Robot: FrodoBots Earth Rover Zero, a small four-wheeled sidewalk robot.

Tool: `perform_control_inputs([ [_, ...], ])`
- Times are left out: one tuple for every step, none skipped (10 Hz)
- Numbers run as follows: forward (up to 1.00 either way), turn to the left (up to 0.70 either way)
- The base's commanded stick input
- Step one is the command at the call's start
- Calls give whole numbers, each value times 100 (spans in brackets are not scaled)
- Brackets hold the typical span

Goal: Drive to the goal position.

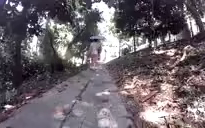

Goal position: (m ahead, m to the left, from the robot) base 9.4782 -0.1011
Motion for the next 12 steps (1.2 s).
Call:
perform_control_inputs([
  [50, 0],
  [50, 0],
  [50, 0],
  [50, 0],
  [50, 0],
  [50, 0],
  [50, 0],
  [50, 0],
  [50, 0],
  [50, 0],
  [50, 0],
  [50, 0],
])
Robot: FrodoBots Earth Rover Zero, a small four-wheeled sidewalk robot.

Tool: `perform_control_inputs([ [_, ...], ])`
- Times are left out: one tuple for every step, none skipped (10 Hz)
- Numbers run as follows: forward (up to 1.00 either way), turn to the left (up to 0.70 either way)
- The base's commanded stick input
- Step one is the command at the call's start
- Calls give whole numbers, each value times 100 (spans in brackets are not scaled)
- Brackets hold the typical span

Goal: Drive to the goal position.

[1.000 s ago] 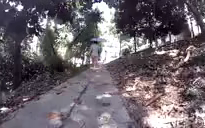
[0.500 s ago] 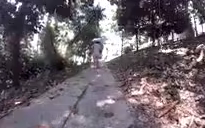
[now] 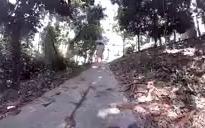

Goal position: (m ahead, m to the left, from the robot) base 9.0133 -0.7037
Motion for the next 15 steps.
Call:
perform_control_inputs([
  [50, 0],
  [50, 0],
  [50, 0],
  [50, 0],
  [50, 0],
  [50, -16],
  [50, -39],
  [50, -50],
  [50, -50],
  [50, -50],
  [50, -22],
  [50, 0],
  [50, 0],
  [50, 0],
  [50, 0],
])
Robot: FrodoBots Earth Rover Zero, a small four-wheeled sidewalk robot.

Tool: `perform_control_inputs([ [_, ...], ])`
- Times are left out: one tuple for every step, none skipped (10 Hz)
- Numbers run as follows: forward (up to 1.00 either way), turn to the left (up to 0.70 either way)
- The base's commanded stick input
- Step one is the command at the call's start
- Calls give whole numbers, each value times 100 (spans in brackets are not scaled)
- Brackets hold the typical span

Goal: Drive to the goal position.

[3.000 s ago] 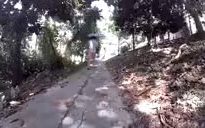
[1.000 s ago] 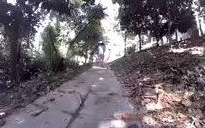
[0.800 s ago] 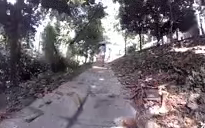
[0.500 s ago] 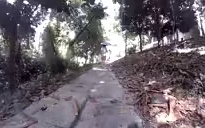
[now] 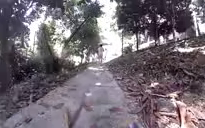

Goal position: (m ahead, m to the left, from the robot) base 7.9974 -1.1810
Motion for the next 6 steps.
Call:
perform_control_inputs([
  [50, 0],
  [50, 0],
  [50, 0],
  [50, 0],
  [50, 0],
  [50, -8],
])
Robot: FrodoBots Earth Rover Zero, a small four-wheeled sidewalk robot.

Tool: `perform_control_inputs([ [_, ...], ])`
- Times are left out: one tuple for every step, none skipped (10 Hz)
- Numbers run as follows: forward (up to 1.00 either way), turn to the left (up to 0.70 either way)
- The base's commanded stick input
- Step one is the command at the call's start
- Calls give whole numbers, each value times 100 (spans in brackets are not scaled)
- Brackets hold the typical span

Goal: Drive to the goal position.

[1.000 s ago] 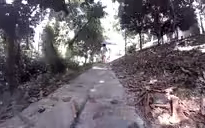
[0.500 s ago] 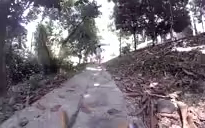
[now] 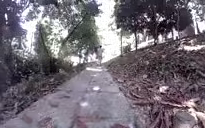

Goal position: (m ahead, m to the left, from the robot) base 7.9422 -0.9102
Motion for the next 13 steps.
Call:
perform_control_inputs([
  [50, -16],
  [50, -24],
  [50, -32],
  [50, -40],
  [50, -49],
  [50, -50],
  [50, -50],
  [50, -50],
  [50, -31],
  [50, 0],
  [50, 0],
  [50, 0],
  [50, 0],
])
